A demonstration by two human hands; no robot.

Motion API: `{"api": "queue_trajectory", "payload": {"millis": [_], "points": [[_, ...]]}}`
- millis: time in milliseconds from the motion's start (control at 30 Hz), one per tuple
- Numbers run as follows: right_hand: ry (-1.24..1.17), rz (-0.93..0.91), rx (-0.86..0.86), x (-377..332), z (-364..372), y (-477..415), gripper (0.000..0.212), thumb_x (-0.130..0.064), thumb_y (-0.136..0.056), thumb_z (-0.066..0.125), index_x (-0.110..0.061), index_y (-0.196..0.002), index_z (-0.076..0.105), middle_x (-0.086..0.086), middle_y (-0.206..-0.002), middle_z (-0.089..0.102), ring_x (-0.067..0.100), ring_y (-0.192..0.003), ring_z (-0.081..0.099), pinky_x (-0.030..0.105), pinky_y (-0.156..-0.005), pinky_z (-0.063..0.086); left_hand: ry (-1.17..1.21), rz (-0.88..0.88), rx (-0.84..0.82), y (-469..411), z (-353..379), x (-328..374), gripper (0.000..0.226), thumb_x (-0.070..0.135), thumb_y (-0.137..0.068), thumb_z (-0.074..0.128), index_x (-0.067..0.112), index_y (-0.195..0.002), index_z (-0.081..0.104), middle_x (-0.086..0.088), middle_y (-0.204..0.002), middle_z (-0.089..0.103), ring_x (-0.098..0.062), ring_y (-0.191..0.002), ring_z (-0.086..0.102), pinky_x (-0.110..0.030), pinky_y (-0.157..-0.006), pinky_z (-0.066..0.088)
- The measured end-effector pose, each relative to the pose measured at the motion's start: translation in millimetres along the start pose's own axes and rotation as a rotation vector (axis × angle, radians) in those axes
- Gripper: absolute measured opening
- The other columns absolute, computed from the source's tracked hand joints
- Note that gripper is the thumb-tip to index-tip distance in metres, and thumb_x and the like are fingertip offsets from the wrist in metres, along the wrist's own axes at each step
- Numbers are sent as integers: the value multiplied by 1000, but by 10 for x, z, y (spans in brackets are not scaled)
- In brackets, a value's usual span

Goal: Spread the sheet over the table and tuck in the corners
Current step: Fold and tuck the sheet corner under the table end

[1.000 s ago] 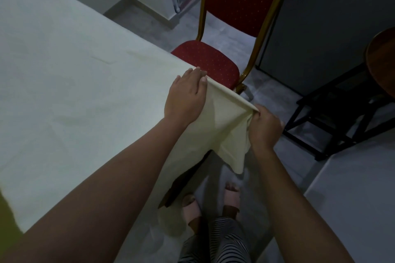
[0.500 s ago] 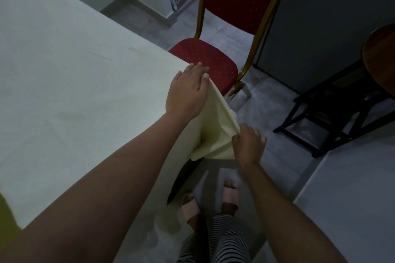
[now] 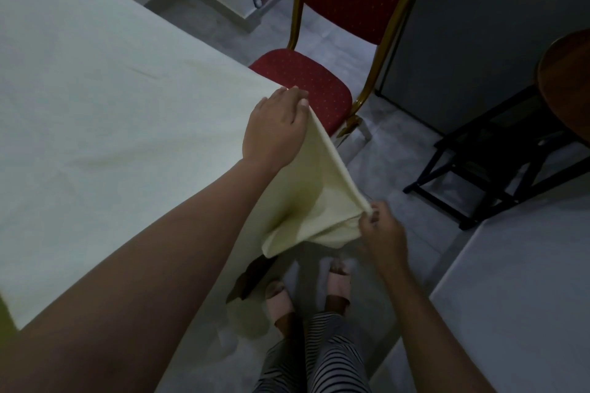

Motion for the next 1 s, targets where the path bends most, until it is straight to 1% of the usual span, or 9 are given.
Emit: {"api": "queue_trajectory", "payload": {"millis": [100, 233, 300, 400, 533, 600, 667, 800, 1000], "points": [[66, 6, 231, -43, -261, -225, 10, -15, -92, 47, -15, -93, 57, 7, -88, 59, 24, -70, 54, 29, -53, 33, -9, -3, 6, 2, -3, -3, 35, 30, -98, 35, 19, -120, 60, 1, -130, 59, -16, -120, 52, -41, -106, 36], [-18, 82, 249, -138, -138, -289, 28, -14, -97, 40, -7, -113, 63, 12, -131, 52, 27, -111, 54, 30, -86, 43, -11, -7, 8, 3, -6, 5, 35, 30, -98, 35, 19, -121, 60, 0, -130, 59, -17, -120, 52, -41, -106, 37], [-88, 133, 158, -104, -9, -129, 28, -15, -98, 38, -7, -111, 62, 15, -110, 62, 29, -100, 58, 34, -82, 47, -10, -7, 5, 1, -7, 7, 35, 30, -98, 35, 18, -120, 60, 0, -130, 59, -17, -119, 53, -43, -105, 37], [-90, 92, 27, -156, 183, 244, 22, -16, -92, 41, -12, -72, 49, 10, -69, 53, 26, -67, 51, 34, -58, 36, -13, -9, -5, -2, -2, 5, 36, 31, -98, 34, 19, -121, 60, 0, -129, 60, -18, -118, 53, -44, -105, 38], [-30, -19, 194, -380, 38, 362, 23, -28, -80, 38, -19, -59, 33, -1, -52, 39, 16, -46, 35, 28, -45, 25, -9, -18, 5, -2, -14, 14, 35, 31, -98, 35, 18, -119, 60, 1, -121, 63, -18, -111, 56, -41, -102, 40], [79, -34, 312, -286, -174, 240, 21, -23, -83, 41, -18, -62, 41, -1, -53, 39, 18, -45, 34, 24, -44, 22, -9, -16, 4, 6, -15, 23, 36, 31, -98, 35, 18, -120, 60, 1, -121, 63, -18, -111, 56, -40, -102, 39], [188, 15, 368, -95, -369, 43, 20, -17, -91, 43, -13, -80, 60, 11, -79, 55, 29, -61, 48, 27, -52, 30, -18, -1, 1, 18, -11, 32, 35, 31, -98, 36, 18, -119, 60, 2, -124, 62, -17, -113, 55, -38, -101, 40], [224, 51, 420, -48, -547, -328, 23, -10, -94, 43, -11, -105, 63, 11, -121, 52, 34, -83, 57, 29, -65, 34, -13, 9, -1, 22, -12, 25, 35, 31, -98, 36, 19, -120, 60, 1, -130, 60, -17, -117, 54, -38, -102, 40], [48, 21, 381, -1, -173, -69, 18, -1, -94, 41, -1, -98, 58, 19, -101, 57, 30, -82, 55, 30, -65, 32, 15, 4, -11, 10, -11, 13, 35, 32, -99, 36, 19, -121, 60, 1, -131, 59, -17, -119, 54, -41, -104, 39]]}}
Point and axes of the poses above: each hand's wrist, its own y-axis away from the middle knuckle, its own z-axis out of the palm, x = y × z, the point moved 5 cm from there along -y, towards the middle knuckle
